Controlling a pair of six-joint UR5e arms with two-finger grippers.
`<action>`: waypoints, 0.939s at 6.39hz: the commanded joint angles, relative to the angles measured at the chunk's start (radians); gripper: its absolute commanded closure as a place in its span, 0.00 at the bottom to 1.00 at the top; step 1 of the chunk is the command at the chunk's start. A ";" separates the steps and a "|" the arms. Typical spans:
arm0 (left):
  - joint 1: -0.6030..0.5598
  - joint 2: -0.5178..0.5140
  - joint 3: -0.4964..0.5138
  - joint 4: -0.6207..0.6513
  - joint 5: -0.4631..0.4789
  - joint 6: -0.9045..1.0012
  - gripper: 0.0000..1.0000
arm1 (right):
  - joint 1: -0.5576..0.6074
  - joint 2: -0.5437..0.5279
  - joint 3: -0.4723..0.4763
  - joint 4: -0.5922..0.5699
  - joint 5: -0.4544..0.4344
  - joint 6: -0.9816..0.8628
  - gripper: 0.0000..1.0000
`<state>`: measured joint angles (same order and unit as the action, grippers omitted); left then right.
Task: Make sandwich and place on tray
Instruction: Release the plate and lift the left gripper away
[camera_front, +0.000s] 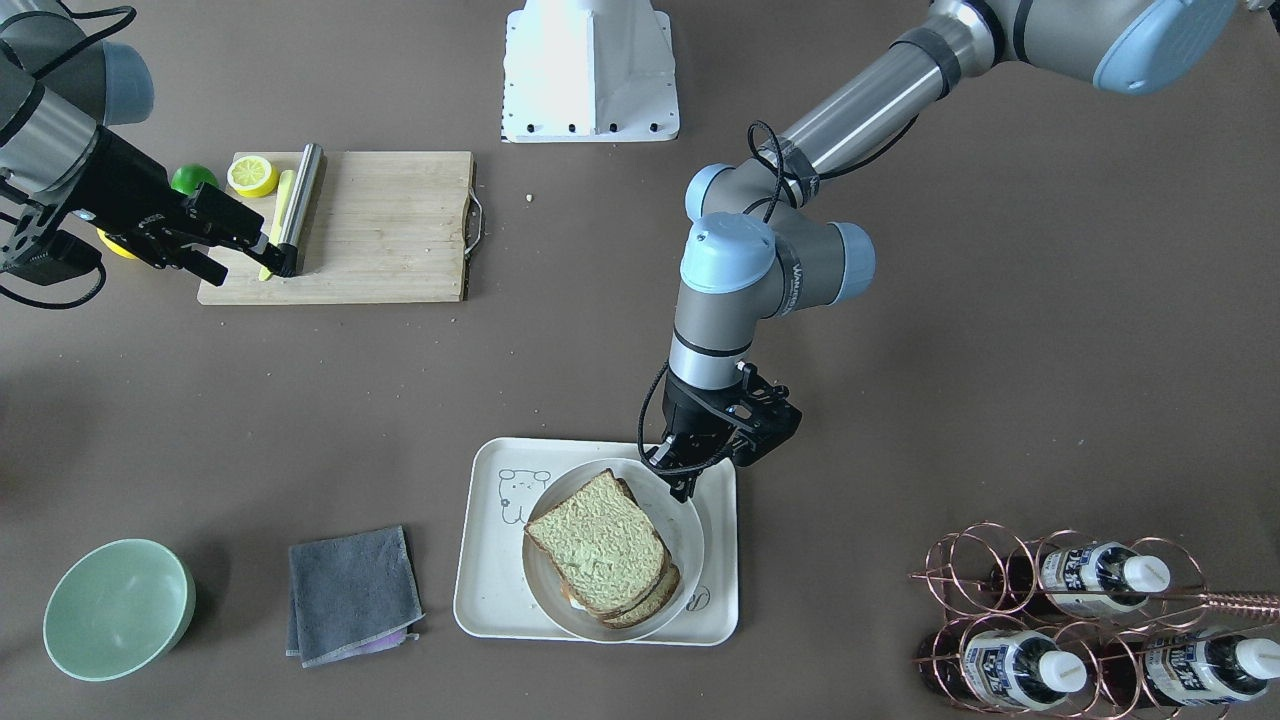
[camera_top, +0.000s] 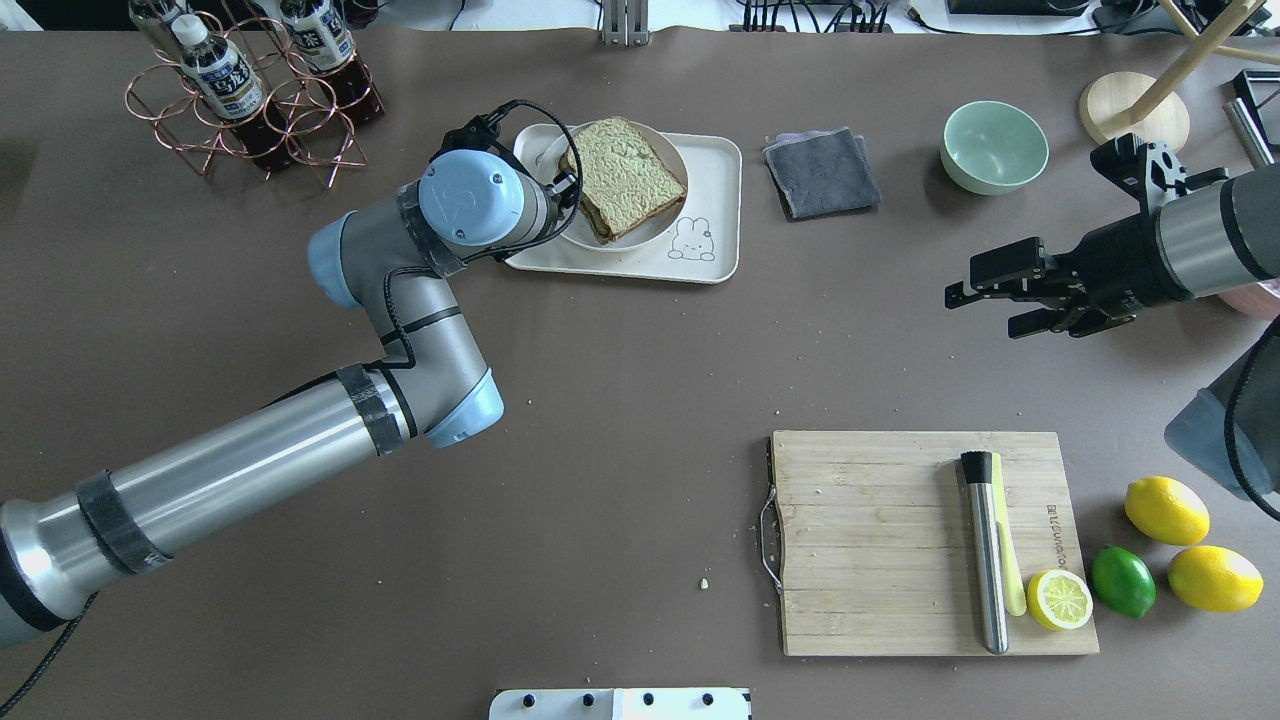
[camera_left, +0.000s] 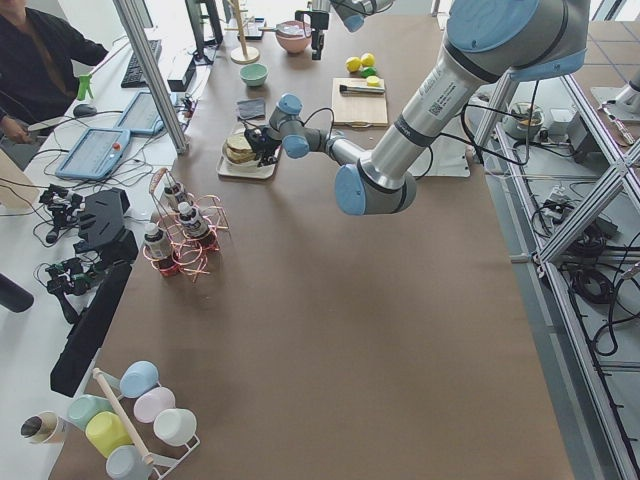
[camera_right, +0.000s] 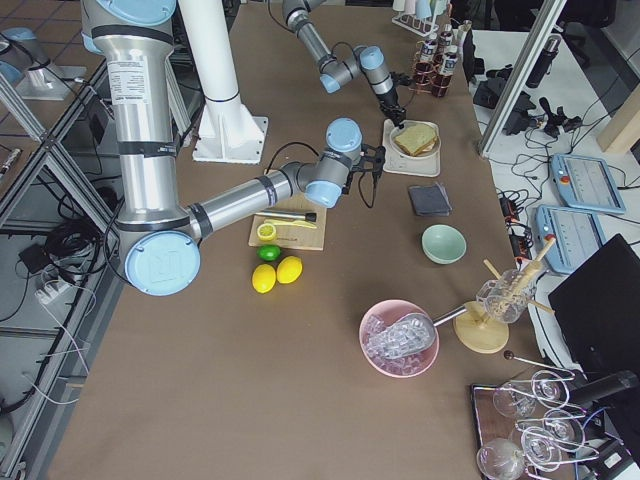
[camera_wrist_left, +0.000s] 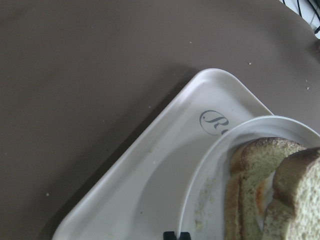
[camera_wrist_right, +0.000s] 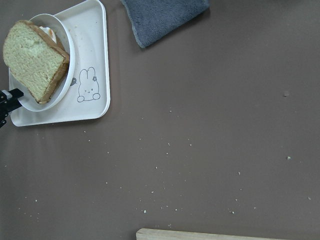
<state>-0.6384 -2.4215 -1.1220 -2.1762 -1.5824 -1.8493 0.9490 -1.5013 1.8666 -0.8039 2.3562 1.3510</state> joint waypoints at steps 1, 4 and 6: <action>-0.023 0.025 -0.060 0.002 -0.013 0.010 0.02 | 0.001 -0.005 0.003 0.000 0.000 0.000 0.00; -0.034 0.282 -0.392 0.060 -0.103 0.051 0.02 | 0.022 -0.010 0.003 -0.006 0.009 -0.001 0.00; -0.035 0.413 -0.725 0.389 -0.102 0.259 0.02 | 0.065 -0.016 -0.006 -0.062 0.012 -0.128 0.00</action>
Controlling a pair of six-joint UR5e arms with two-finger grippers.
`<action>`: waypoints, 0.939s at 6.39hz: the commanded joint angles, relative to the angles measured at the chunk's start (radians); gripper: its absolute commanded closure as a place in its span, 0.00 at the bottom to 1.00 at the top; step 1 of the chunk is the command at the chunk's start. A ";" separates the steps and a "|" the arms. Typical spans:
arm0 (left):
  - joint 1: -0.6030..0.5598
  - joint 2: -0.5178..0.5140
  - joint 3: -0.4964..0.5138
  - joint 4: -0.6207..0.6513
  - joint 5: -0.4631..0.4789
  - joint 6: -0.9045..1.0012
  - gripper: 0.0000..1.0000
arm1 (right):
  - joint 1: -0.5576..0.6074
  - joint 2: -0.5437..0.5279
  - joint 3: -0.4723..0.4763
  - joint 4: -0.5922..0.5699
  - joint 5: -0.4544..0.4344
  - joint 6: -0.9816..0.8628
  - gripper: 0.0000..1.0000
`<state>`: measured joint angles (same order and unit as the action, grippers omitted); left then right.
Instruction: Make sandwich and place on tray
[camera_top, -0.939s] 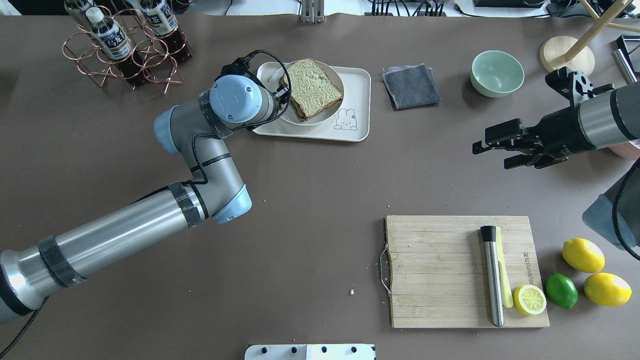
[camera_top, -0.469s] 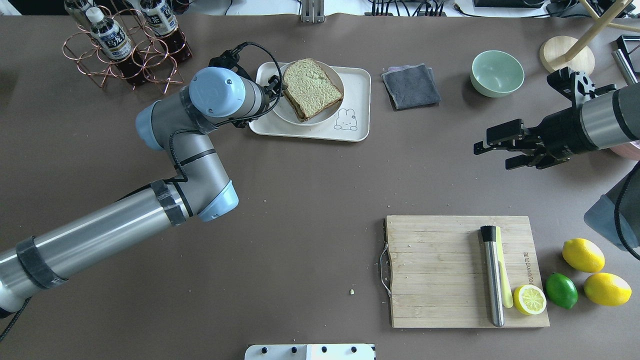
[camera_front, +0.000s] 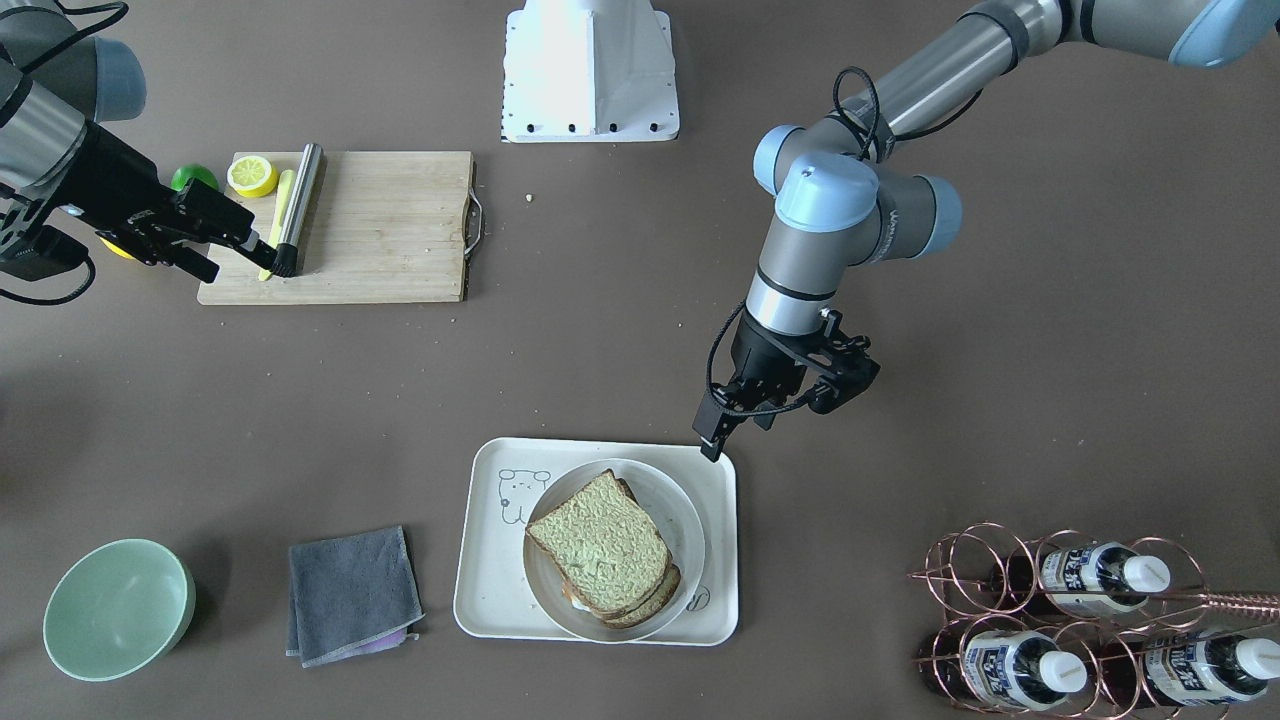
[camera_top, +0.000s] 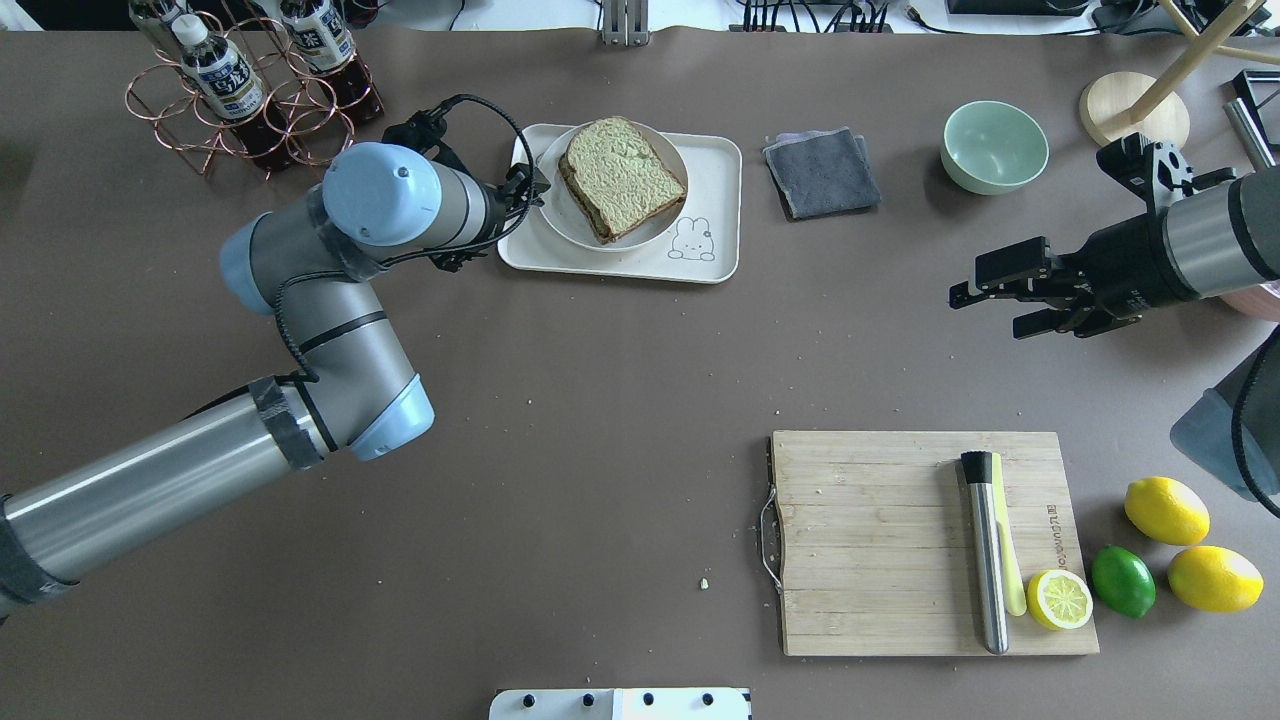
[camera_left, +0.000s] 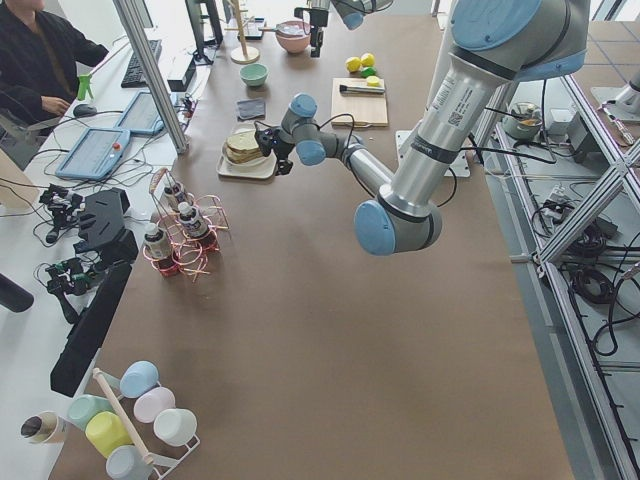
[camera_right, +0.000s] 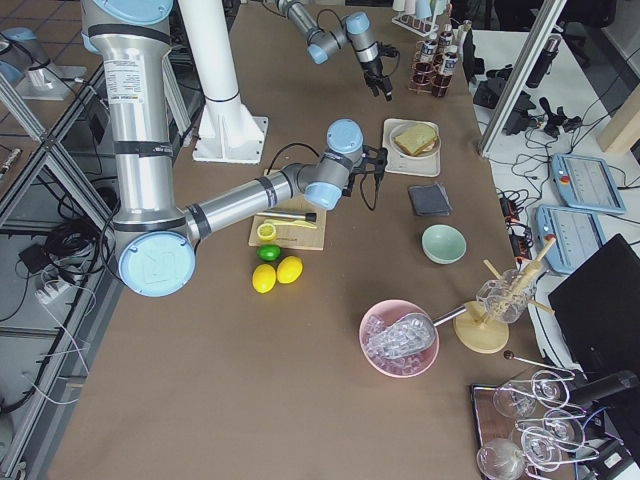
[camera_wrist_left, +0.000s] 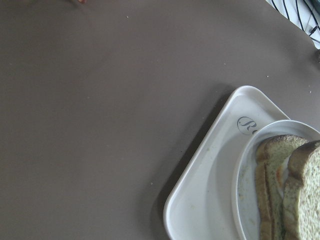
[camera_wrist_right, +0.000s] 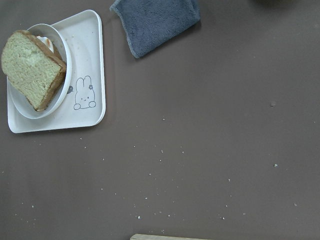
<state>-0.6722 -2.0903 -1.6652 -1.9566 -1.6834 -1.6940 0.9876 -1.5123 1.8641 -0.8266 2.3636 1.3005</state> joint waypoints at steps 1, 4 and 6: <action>-0.036 0.179 -0.280 0.203 -0.007 0.235 0.02 | 0.049 -0.009 -0.003 -0.142 0.003 -0.202 0.00; -0.368 0.415 -0.350 0.203 -0.288 0.756 0.02 | 0.176 -0.034 0.004 -0.546 -0.122 -0.693 0.00; -0.615 0.514 -0.315 0.208 -0.434 1.147 0.02 | 0.273 -0.029 -0.008 -0.751 -0.250 -1.024 0.00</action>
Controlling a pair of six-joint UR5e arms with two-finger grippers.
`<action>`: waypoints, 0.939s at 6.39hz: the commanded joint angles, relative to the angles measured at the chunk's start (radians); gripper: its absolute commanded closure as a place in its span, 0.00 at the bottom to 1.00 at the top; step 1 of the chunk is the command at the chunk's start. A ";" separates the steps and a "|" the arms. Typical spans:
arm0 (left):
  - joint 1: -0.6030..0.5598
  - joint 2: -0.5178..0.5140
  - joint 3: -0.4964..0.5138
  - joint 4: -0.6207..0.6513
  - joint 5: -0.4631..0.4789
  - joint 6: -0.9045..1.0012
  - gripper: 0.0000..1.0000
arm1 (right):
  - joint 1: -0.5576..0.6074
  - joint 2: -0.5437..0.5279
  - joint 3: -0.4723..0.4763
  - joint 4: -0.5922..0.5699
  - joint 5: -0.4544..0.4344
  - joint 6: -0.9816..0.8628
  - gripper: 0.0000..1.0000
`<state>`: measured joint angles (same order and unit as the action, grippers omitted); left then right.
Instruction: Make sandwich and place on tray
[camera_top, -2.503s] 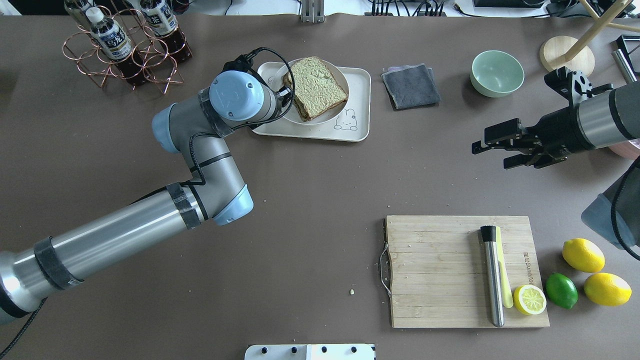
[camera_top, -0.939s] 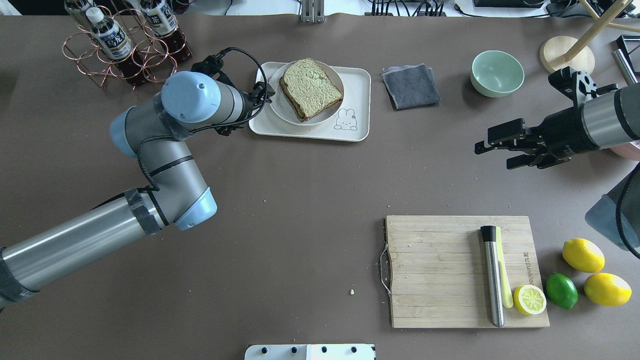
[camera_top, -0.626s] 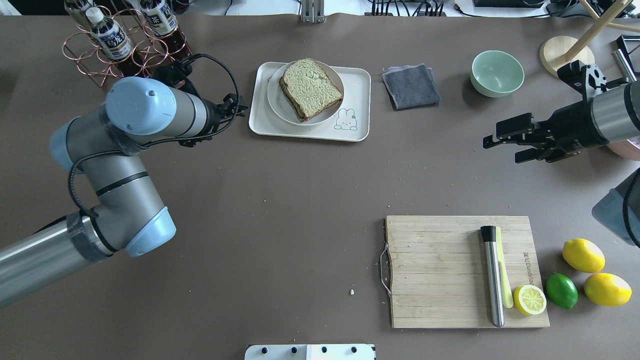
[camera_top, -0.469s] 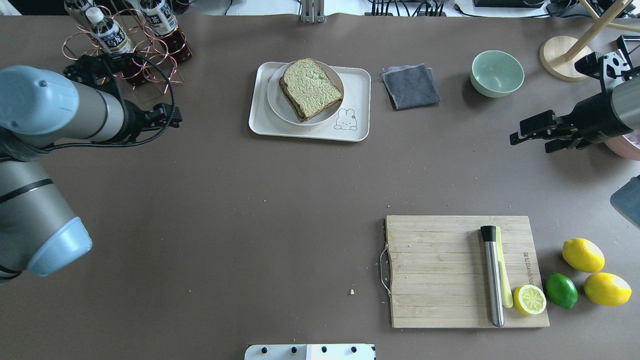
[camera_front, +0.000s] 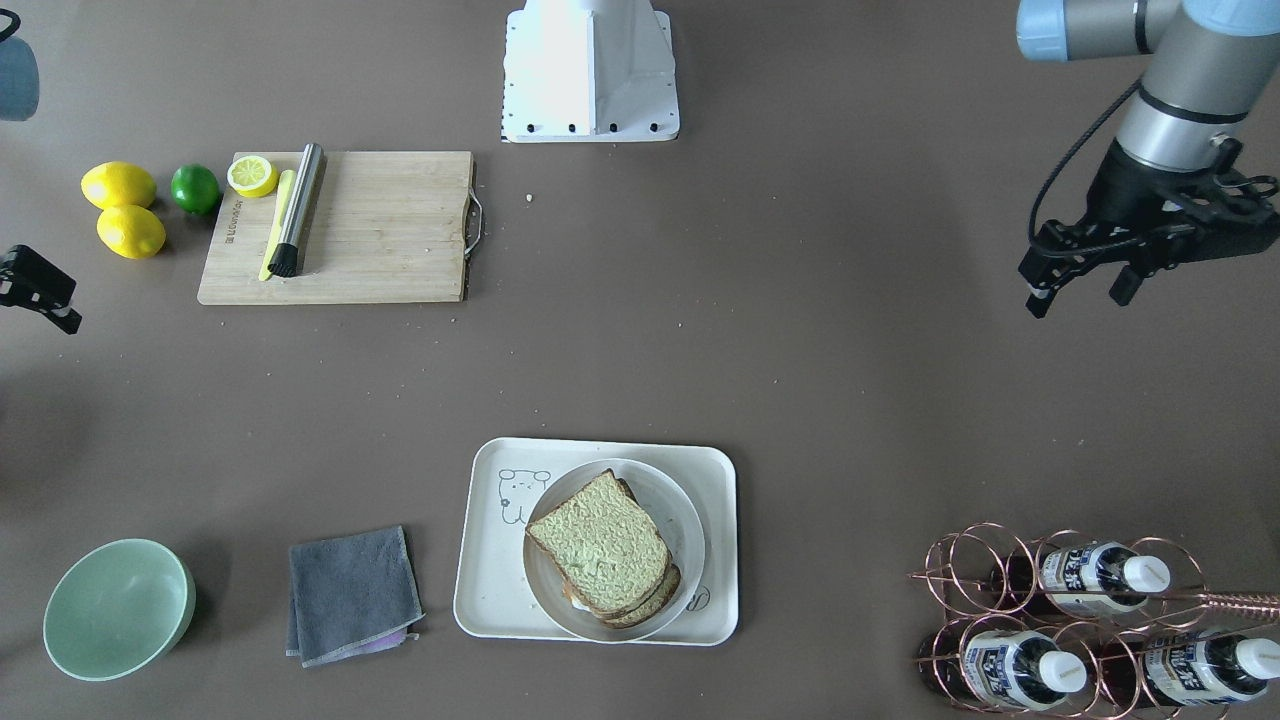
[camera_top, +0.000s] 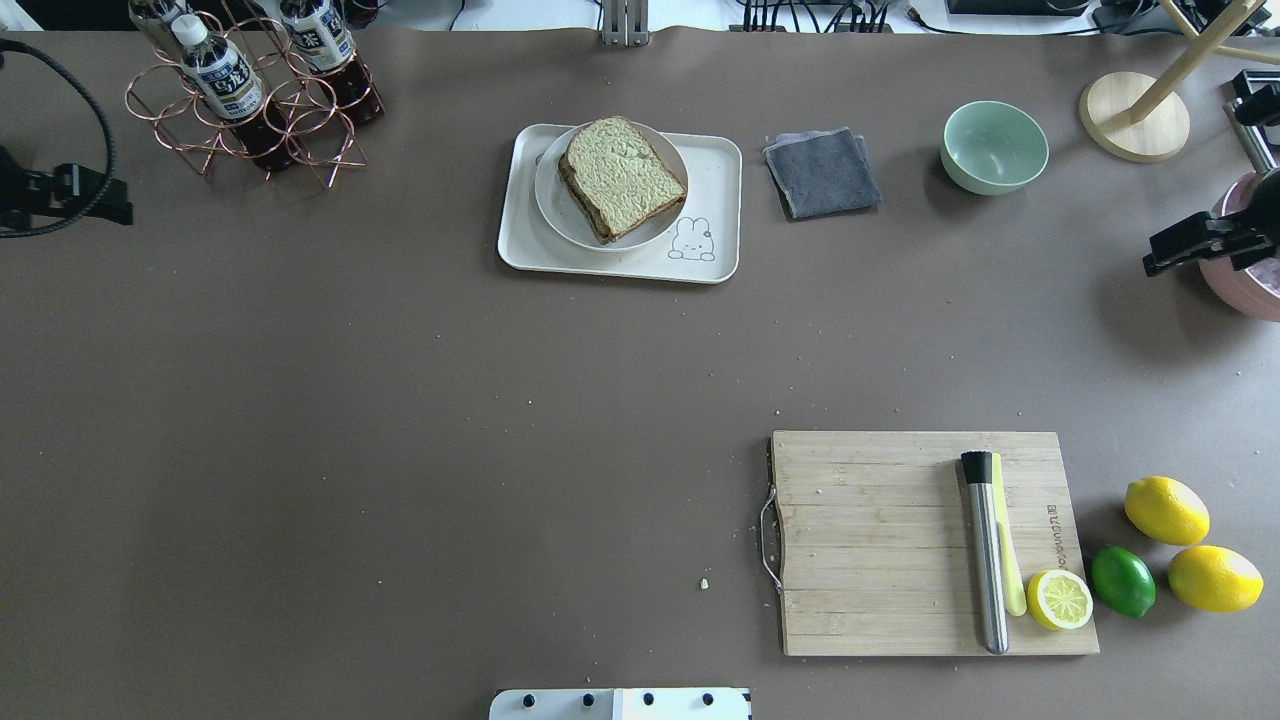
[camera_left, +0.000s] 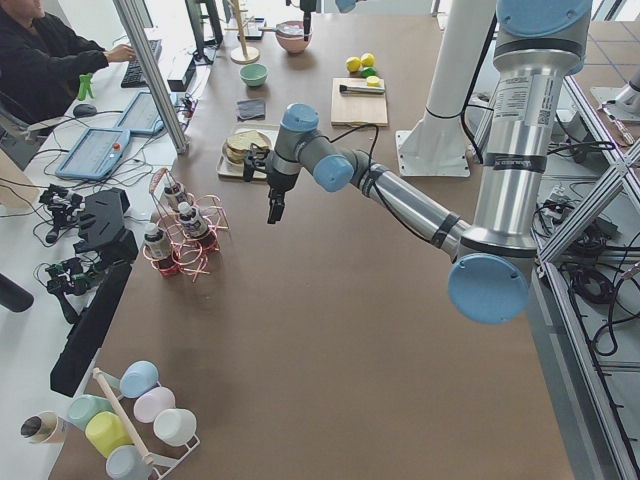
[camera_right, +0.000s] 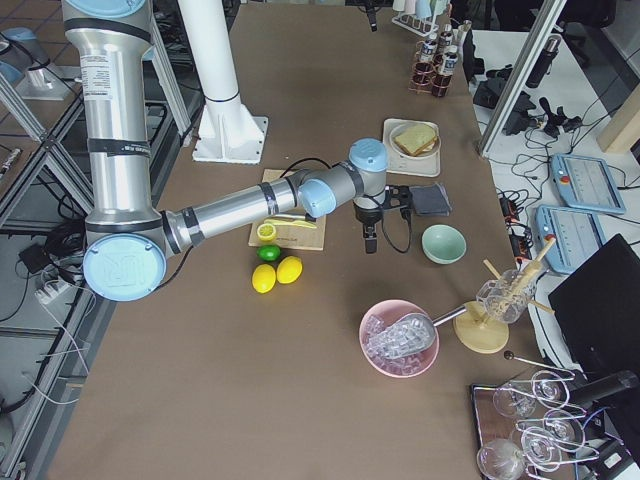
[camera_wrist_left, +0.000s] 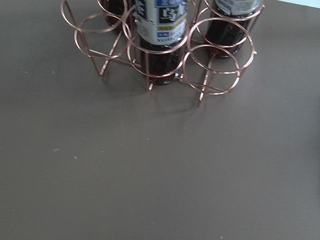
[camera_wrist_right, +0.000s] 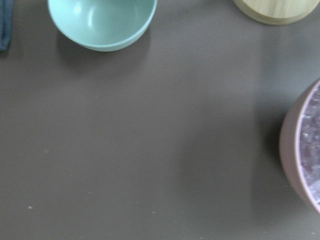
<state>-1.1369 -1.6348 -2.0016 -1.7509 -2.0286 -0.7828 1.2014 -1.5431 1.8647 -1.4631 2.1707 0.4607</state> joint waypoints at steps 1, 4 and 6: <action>-0.276 0.070 0.076 0.010 -0.220 0.405 0.02 | 0.123 -0.017 -0.021 -0.127 -0.046 -0.274 0.00; -0.489 0.140 0.231 0.010 -0.357 0.731 0.02 | 0.298 -0.153 -0.016 -0.112 0.136 -0.395 0.00; -0.514 0.219 0.230 0.001 -0.386 0.746 0.02 | 0.362 -0.175 -0.025 -0.115 0.143 -0.468 0.00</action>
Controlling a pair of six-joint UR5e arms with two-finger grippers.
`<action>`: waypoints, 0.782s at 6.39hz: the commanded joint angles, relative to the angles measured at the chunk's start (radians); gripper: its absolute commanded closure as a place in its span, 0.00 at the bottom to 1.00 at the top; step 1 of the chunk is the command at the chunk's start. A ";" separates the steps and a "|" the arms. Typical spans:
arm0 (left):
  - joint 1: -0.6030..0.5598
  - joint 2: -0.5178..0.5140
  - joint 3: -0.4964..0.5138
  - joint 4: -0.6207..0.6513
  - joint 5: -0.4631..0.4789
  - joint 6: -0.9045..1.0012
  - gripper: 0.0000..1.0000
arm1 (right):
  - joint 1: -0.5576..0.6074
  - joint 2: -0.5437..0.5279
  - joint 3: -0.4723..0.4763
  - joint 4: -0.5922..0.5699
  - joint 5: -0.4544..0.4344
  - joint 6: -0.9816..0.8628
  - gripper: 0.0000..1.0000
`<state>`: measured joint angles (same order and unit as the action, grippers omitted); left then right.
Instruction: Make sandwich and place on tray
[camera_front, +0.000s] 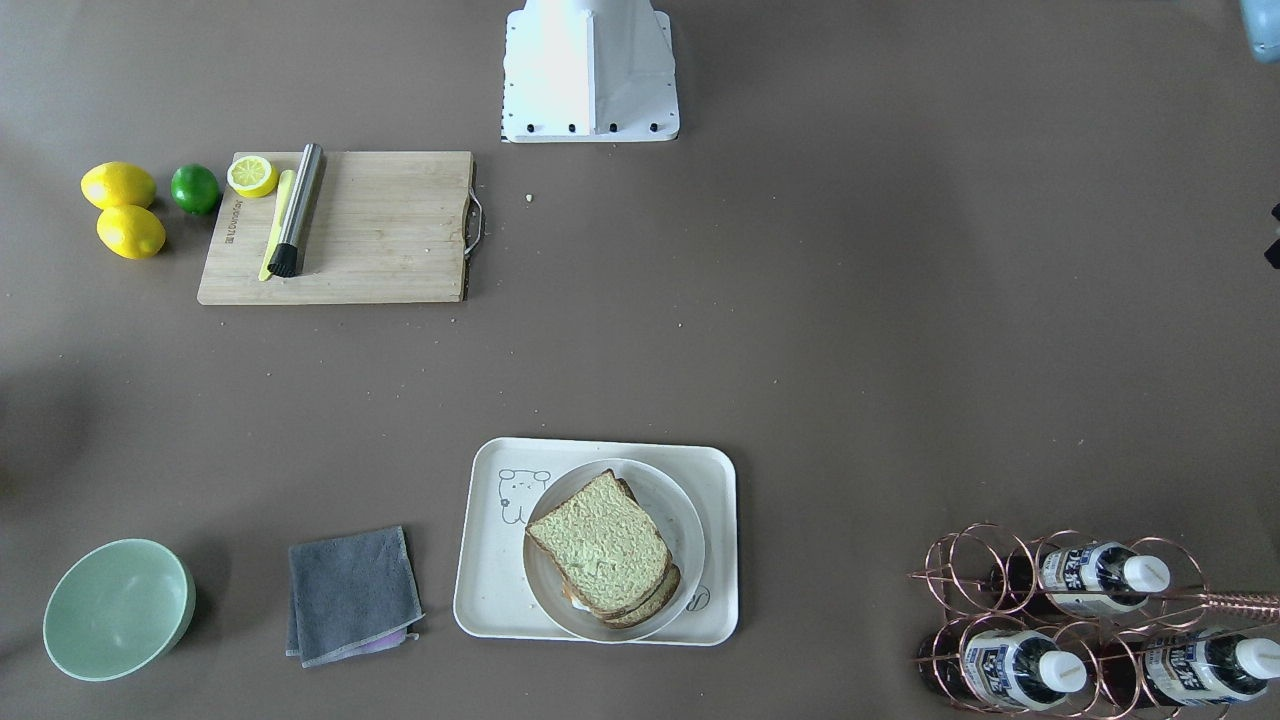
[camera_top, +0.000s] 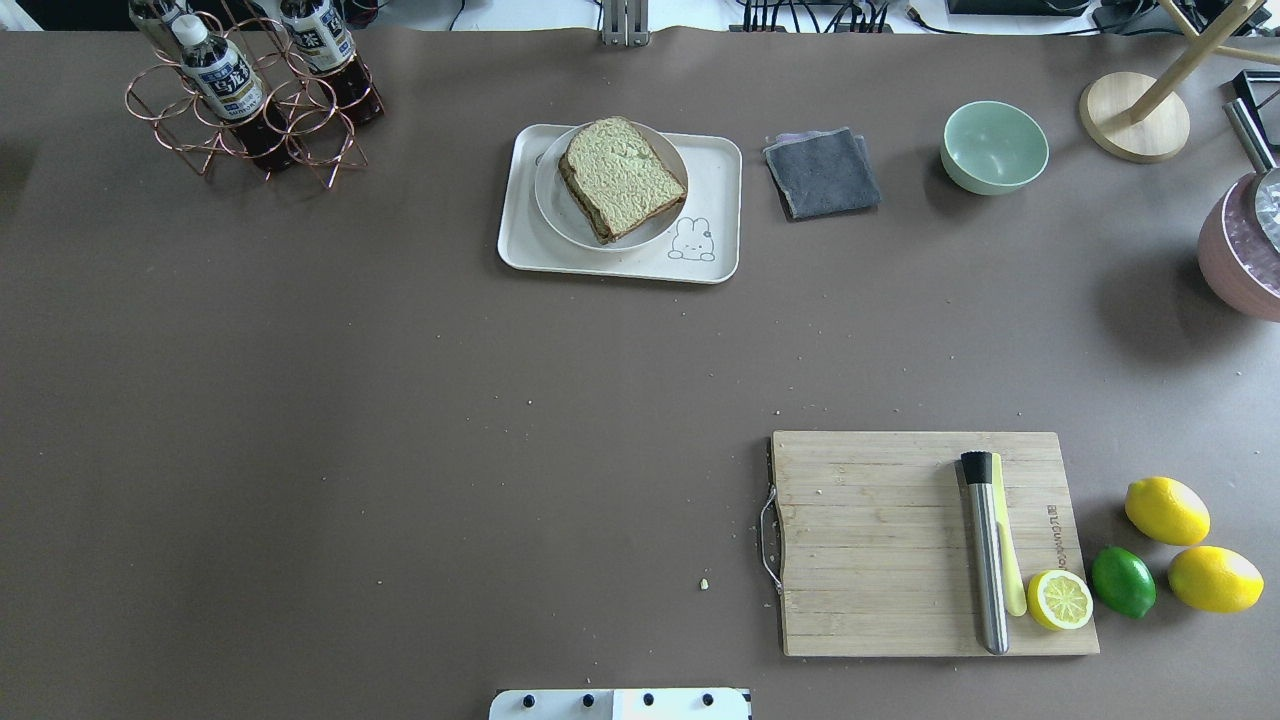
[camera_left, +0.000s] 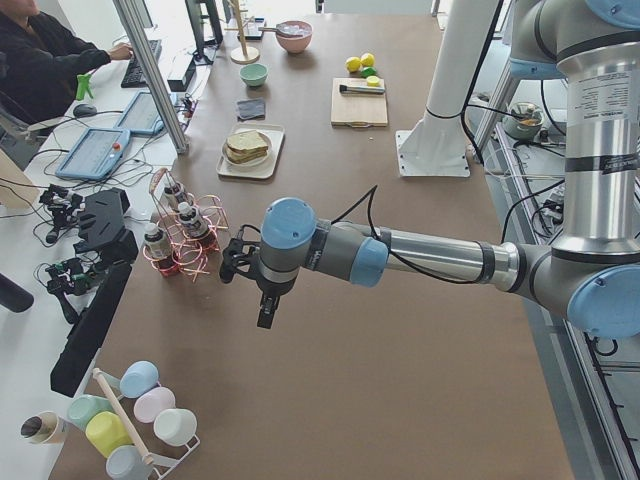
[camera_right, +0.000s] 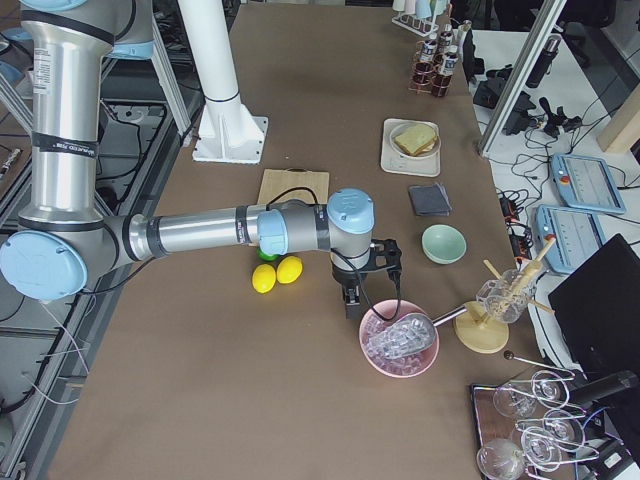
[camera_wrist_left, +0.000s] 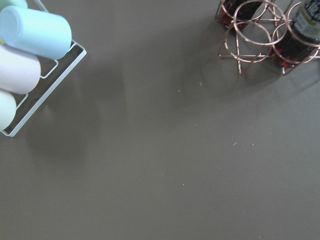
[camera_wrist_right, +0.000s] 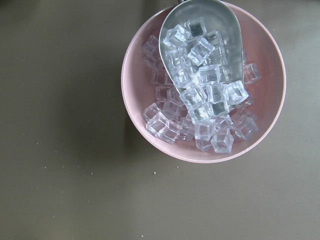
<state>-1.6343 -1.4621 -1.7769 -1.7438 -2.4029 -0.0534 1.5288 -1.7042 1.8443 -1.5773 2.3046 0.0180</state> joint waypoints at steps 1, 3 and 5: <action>-0.016 0.080 0.001 -0.013 -0.013 0.014 0.02 | 0.034 -0.023 -0.004 -0.001 0.019 -0.020 0.00; -0.016 0.106 -0.010 -0.013 -0.016 0.006 0.02 | 0.036 -0.025 -0.002 0.000 0.039 -0.020 0.00; -0.016 0.106 -0.010 -0.013 -0.016 -0.006 0.02 | 0.036 -0.019 0.004 0.000 0.039 -0.018 0.00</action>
<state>-1.6505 -1.3571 -1.7867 -1.7565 -2.4194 -0.0540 1.5644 -1.7263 1.8468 -1.5771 2.3431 -0.0012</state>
